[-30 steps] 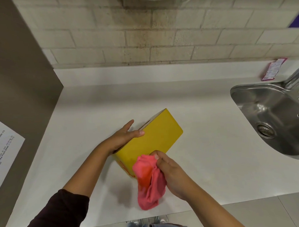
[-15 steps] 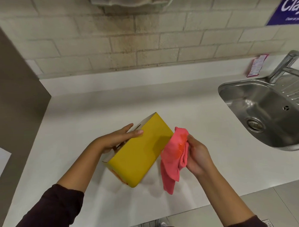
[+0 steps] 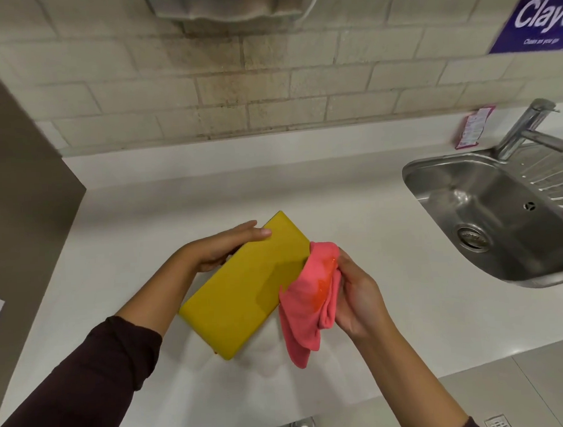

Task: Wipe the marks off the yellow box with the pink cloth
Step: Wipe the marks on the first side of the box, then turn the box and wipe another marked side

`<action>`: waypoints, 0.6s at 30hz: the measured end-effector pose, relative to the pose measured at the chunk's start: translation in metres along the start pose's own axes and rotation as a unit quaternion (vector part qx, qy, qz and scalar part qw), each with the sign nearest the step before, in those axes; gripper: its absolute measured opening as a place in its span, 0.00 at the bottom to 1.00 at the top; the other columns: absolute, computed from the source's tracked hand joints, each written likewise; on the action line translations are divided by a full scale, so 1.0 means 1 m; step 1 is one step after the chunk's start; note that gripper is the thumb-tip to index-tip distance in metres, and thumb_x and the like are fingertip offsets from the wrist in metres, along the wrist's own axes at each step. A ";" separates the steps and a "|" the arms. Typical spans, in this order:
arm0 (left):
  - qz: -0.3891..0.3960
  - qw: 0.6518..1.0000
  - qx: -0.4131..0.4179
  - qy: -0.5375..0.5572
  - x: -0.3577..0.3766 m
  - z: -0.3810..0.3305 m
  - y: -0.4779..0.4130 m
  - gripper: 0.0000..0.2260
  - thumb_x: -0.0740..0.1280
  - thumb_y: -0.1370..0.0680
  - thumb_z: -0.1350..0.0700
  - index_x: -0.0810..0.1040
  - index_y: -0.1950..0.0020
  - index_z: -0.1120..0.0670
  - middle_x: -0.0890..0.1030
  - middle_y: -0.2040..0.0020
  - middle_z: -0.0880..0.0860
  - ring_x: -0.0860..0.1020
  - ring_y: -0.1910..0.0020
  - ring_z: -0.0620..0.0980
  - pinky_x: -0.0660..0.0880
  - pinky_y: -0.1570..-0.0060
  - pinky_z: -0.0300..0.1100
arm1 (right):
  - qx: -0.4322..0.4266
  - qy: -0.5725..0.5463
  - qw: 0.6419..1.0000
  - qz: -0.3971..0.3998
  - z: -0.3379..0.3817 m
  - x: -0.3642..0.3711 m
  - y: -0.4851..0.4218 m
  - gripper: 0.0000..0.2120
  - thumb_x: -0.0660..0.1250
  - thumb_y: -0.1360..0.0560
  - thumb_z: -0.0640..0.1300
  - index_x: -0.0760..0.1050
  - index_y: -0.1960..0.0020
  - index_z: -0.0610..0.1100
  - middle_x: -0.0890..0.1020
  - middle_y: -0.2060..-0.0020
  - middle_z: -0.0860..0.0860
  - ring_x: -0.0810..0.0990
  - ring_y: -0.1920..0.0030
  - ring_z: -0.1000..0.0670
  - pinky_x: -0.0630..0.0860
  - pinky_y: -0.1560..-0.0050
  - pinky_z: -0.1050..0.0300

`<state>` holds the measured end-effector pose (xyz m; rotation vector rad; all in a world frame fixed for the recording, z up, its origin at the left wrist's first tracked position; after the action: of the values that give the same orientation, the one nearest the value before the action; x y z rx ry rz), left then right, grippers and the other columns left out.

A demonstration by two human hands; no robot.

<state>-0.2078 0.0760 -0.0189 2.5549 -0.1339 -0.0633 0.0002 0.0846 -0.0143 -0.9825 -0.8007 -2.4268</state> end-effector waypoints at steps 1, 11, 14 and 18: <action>-0.003 1.000 0.025 0.001 -0.001 -0.007 0.003 0.56 0.75 0.47 0.31 0.54 0.25 0.44 0.60 0.23 0.50 0.61 0.26 0.54 0.59 0.28 0.57 | 0.000 -0.008 1.000 0.008 0.000 0.002 0.002 0.22 0.60 0.28 0.43 0.68 0.36 0.34 0.66 0.34 0.33 0.65 0.34 0.36 0.55 0.28 0.37; 0.027 0.983 0.181 0.002 -0.002 -0.025 0.059 0.49 0.81 0.54 0.39 0.62 0.38 0.45 0.71 0.38 0.49 0.75 0.43 0.47 0.77 0.51 0.37 | 0.032 -0.146 0.973 0.177 -0.006 0.037 0.028 0.14 0.59 0.22 0.41 0.79 0.46 0.34 0.83 0.51 0.38 0.82 0.48 0.42 0.71 0.37 0.40; 0.051 0.982 0.179 -0.029 -0.003 -0.017 0.071 0.53 0.81 0.52 0.39 0.58 0.33 0.46 0.66 0.31 0.48 0.70 0.34 0.47 0.74 0.43 0.40 | -0.001 -0.149 0.967 0.206 -0.011 0.040 0.030 0.36 0.27 0.23 0.47 0.65 0.33 0.31 0.73 0.36 0.35 0.70 0.34 0.39 0.57 0.31 0.43; 0.048 0.973 0.190 -0.120 -0.001 -0.010 0.089 0.51 0.78 0.45 0.38 0.56 0.28 0.42 0.60 0.26 0.42 0.60 0.28 0.38 0.64 0.32 0.35 | 0.088 -0.102 0.979 0.150 -0.035 0.021 0.020 0.30 0.37 0.19 0.49 0.73 0.36 0.37 0.77 0.38 0.40 0.72 0.34 0.43 0.51 0.27 0.40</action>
<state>-0.2154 0.0079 0.0389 2.9085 -0.3978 -0.3389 -0.0203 0.0438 -0.0128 -1.1989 -0.8498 -1.9880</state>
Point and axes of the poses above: each hand's wrist, its own y-axis away from the middle knuckle, its own x-axis out of the palm, z = x × y, the point moved 5 cm from there along -y, towards the middle knuckle
